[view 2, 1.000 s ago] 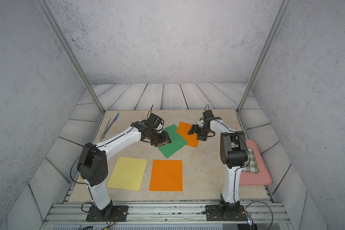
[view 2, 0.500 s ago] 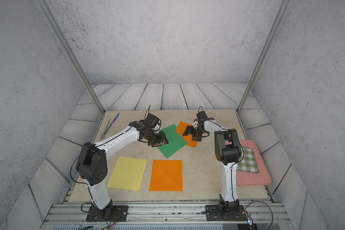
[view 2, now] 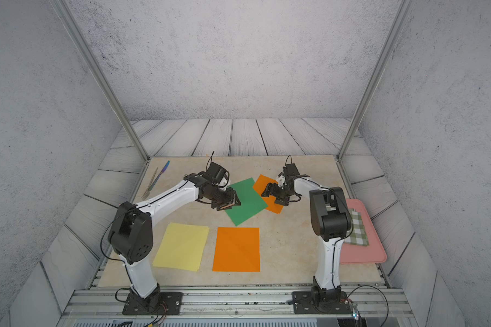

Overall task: Sort the scattered colored papers by color
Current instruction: Move the colored paper at the center of the board.

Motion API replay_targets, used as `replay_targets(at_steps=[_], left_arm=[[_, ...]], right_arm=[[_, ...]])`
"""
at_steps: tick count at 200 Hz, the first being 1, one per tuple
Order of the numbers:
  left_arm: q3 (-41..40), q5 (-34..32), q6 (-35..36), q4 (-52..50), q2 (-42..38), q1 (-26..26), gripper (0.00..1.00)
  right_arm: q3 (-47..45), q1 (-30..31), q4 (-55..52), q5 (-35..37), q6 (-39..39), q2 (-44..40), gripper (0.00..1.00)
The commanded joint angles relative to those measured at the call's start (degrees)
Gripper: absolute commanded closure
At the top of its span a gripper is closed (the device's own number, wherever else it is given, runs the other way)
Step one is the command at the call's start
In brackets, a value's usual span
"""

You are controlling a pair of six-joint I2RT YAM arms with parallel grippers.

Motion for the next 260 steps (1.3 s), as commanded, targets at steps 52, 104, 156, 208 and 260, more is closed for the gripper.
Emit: replay_targets(at_steps=[52,104,156,208,260], left_arm=[[-1.67,7.70,0.37,5.87,4.09,-0.17,0.46],[6.17,9.67,0.50,6.77,14.51,-0.18,0.46],[14.10,9.31,0.19,5.33,22.06,-0.17,0.46],[18.39,9.86,0.24,2.36,28.86,1.11,0.46],[21.13,10.54,0.60,1.09,33.98,2.92,0.46]], right_arm=[[-12.00,-1.34,-10.13,9.19,1.49,-7.58,0.11],[-14.47,-1.36,-13.03,9.47,-0.54,-11.94,0.11],[-12.46,-1.31,-15.36,9.24,-1.96,-11.72,0.11],[-12.01,-1.39,-16.06,8.95,-2.13,-11.53,0.10],[-11.49,-1.40,-16.92,9.37,-1.88,-11.28,0.10]])
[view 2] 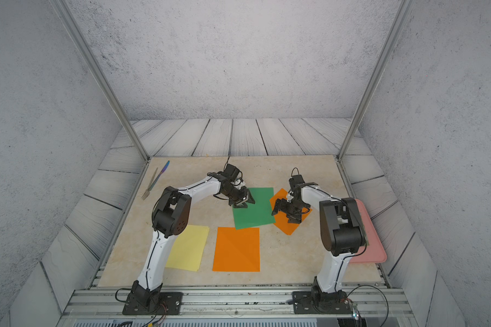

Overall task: Sort the scattered colored papers by color
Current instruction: Move the colored paper at the center of the board.

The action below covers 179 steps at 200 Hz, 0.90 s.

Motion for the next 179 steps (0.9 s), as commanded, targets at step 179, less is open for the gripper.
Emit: replay_targets(at_steps=[179], left_arm=[[4.29,-5.43,4.47,-5.72,1.81,11.18,0.46]], right_arm=[[5.71,0.55,-9.97,0.90,-7.43,2.47,0.10]])
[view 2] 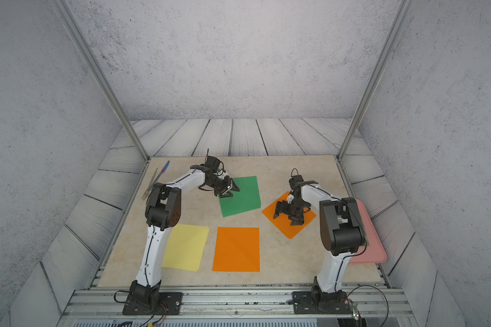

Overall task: Sort the scattered colored papers by color
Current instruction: Move the colored paper at the center of the board.

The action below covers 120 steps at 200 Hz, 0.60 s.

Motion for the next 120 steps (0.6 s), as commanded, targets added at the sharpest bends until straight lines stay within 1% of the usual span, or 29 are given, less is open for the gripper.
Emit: replay_targets(at_steps=[1,38,58,72,96,120], left_arm=[[-1.16,-6.38,1.67,-3.13,-1.35,0.46,0.46],[0.16,-8.30,3.34,-1.26,-8.13,0.08,0.44],[1.39,-8.22,3.83,-1.05,-10.52,-0.74,0.43],[1.87,-8.14,4.24,-1.10,-11.95,-1.84,0.43],[2.22,-5.17,4.70,0.81,-12.78,-4.53,0.43],[4.37,-0.06,4.61,1.33,-10.42,-8.16,0.43]], right_arm=[[2.81,0.51,-3.03,-0.70,-3.73,2.10,0.10],[3.08,1.44,-4.07,-0.91,-5.73,0.68,0.10],[2.49,2.01,-3.88,-0.16,-5.13,-0.80,0.10],[0.96,2.12,-2.43,1.56,-3.89,-3.99,0.10],[-0.78,2.11,-0.25,3.64,-0.42,-10.47,0.08],[-1.53,2.11,-0.22,7.76,3.66,-15.98,0.07]])
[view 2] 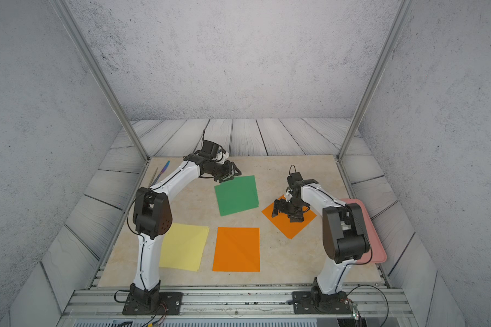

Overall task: Sort the scattered colored papers by color
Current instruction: Move the colored paper at the center of the board, then pick up the colored paper from the center of the board.

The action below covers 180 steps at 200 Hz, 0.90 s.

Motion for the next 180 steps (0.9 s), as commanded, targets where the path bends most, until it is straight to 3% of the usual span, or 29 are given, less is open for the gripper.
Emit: replay_targets(at_steps=[1,27,68,144,180], left_arm=[[2.00,5.08,1.58,-0.03,2.34,-4.14,0.43],[4.80,5.88,2.53,-2.09,5.06,-8.96,0.43],[6.06,5.10,2.74,-3.22,7.85,-13.62,0.44],[6.26,3.02,3.86,-3.34,12.73,-15.22,0.44],[6.19,2.83,4.41,-3.70,14.67,-15.65,0.44]], right_arm=[[-0.42,0.01,0.41,5.28,4.65,-8.54,0.07],[-0.71,-0.51,-2.44,10.70,8.04,-13.10,0.06],[-6.27,-3.13,-3.41,10.40,12.81,-19.27,0.06],[-19.87,-6.24,-0.27,2.24,17.93,-28.33,0.06],[-23.30,-6.33,0.69,1.53,19.02,-30.62,0.06]])
